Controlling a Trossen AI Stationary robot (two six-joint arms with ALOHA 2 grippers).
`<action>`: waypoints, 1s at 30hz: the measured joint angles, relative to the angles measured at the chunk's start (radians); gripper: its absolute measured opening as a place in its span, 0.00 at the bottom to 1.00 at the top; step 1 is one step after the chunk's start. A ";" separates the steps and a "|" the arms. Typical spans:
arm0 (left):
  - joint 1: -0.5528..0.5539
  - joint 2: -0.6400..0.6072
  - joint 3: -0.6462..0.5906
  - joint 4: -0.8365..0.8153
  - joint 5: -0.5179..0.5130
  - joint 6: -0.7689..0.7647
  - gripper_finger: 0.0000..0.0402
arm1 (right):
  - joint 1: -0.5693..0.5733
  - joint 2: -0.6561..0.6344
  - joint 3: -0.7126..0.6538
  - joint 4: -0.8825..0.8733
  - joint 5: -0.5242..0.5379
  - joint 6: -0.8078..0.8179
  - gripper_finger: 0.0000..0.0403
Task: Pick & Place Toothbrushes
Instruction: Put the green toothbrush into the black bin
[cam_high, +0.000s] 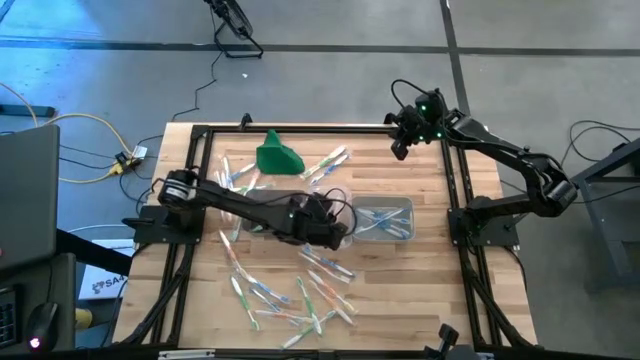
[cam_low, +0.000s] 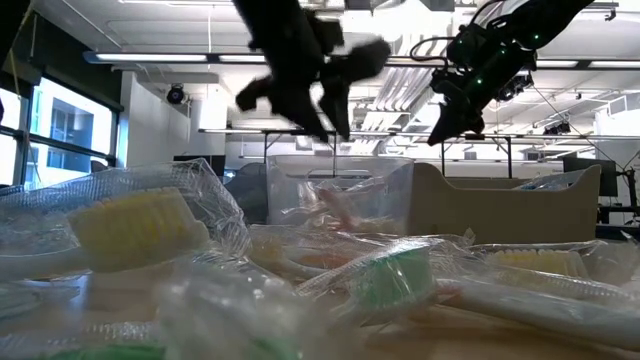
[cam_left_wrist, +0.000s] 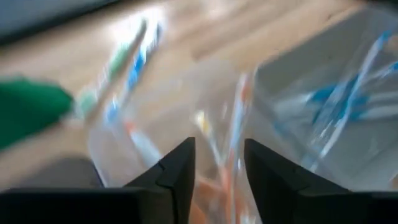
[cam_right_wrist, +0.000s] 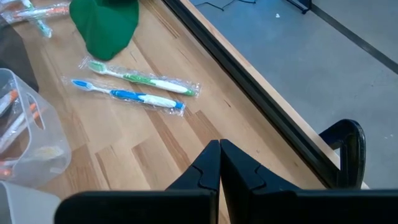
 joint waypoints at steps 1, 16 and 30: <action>0.000 -0.016 0.005 -0.002 -0.015 0.035 0.30 | 0.000 0.000 0.000 -0.003 0.000 0.000 0.00; 0.040 -0.169 0.016 0.035 -0.003 0.486 0.01 | 0.000 0.000 0.000 -0.005 -0.001 -0.001 0.00; 0.244 -0.175 0.016 0.034 0.080 0.799 0.00 | 0.000 0.000 0.000 -0.014 -0.001 -0.001 0.00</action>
